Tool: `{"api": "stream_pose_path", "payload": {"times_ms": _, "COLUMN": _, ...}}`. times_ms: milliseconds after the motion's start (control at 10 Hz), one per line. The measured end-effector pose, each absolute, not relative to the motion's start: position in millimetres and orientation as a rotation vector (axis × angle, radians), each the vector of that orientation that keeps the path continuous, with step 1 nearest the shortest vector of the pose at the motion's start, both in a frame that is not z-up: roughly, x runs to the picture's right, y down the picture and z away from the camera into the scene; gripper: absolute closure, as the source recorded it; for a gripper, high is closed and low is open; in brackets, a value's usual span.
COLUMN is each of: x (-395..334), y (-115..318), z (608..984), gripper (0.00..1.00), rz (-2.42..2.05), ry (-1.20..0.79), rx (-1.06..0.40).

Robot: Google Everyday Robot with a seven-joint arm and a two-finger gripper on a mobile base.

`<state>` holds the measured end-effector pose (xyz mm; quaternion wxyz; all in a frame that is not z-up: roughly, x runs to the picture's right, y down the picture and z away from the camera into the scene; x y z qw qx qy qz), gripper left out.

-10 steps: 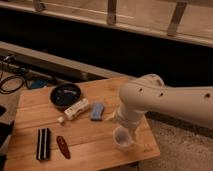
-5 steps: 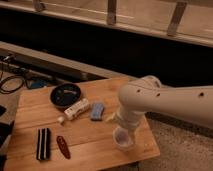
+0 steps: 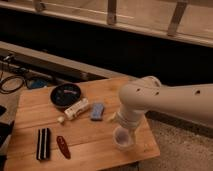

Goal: Place the ceramic cup in the ceramic bowl

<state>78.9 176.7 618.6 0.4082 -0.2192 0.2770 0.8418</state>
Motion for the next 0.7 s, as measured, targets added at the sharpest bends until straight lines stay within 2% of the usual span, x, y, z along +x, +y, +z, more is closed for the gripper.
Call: {"api": "stream_pose_path", "payload": {"times_ms": 700, "x": 140.1, "y": 190.3, "z": 664.1, "gripper": 0.20, "rz": 2.132, "ry": 0.881, "rx": -0.592}}
